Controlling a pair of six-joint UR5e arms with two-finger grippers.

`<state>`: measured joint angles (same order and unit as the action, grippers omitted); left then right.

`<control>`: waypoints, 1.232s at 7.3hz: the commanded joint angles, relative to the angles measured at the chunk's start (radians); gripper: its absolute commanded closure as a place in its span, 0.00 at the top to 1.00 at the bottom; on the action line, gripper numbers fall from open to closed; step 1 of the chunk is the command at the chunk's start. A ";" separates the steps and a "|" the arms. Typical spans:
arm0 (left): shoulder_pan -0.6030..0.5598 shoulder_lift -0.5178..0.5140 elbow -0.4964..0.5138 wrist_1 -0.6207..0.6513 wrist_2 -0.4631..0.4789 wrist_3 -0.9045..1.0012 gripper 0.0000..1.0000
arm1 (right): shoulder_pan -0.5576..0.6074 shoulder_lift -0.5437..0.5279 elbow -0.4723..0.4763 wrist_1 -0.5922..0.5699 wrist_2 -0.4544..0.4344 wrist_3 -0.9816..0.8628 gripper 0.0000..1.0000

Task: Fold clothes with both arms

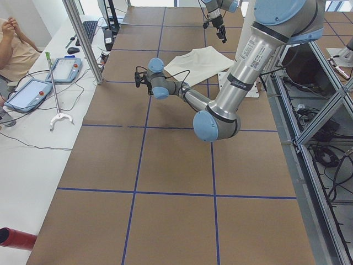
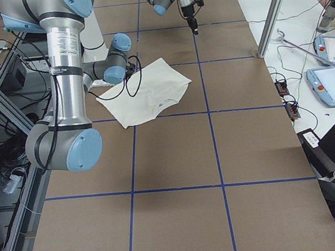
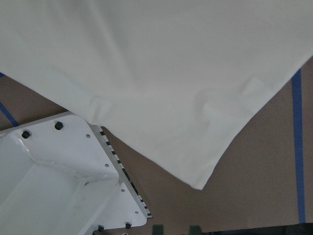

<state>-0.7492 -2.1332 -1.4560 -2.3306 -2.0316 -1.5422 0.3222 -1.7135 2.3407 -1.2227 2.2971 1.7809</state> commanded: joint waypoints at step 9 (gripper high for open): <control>0.369 0.041 -0.126 0.016 0.139 -0.404 0.59 | 0.474 0.201 -0.234 0.000 -0.042 -0.130 1.00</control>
<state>-0.3818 -2.0892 -1.5874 -2.3150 -1.8956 -1.9494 0.7963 -1.5104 2.1134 -1.2234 2.2554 1.6527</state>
